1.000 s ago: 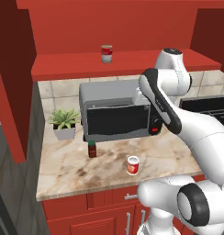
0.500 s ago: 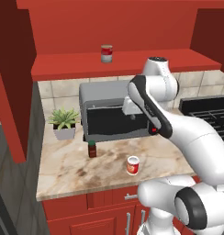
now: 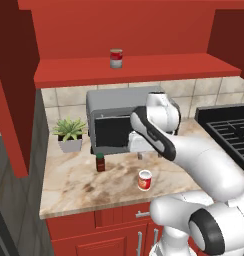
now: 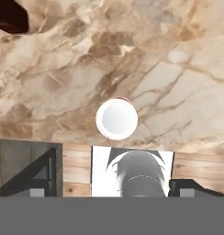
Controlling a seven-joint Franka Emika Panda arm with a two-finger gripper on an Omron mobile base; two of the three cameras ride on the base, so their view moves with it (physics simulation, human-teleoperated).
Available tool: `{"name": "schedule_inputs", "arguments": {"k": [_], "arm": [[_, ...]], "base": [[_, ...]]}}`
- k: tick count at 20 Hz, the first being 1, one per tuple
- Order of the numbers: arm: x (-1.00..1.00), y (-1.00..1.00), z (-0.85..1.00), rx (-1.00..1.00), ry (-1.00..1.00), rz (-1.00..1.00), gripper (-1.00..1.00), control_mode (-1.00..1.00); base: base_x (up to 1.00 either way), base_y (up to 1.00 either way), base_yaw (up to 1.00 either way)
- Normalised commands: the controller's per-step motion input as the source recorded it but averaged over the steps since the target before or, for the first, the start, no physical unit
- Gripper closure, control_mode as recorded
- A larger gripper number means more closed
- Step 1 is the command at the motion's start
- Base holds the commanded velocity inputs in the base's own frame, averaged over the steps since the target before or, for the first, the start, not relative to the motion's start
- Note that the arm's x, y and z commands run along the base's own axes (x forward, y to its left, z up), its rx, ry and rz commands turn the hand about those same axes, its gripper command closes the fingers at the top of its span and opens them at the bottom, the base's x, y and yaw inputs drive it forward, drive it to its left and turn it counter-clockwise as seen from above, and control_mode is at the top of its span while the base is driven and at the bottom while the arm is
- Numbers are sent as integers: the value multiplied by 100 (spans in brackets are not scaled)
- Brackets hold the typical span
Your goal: Restock the canned food cabinet by taking the new fresh canned food from the counter and placing it in the cabinet. Then, take the old canned food from the cabinet and place it on the counter.
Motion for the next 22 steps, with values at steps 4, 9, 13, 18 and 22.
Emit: {"name": "schedule_inputs", "arguments": {"k": [4,9,13,18,22], "arm": [[-37,5,-100,0,21,0,-100,-100],[-6,7,-87,-1,7,0,-100,-100],[15,0,-46,-2,0,0,-100,-100],[21,0,-9,-1,0,0,-100,-100],[12,0,0,0,0,0,-100,-100]], "base": [[0,0,0],[0,0,0],[0,0,0],[0,0,0],[0,0,0]]}}
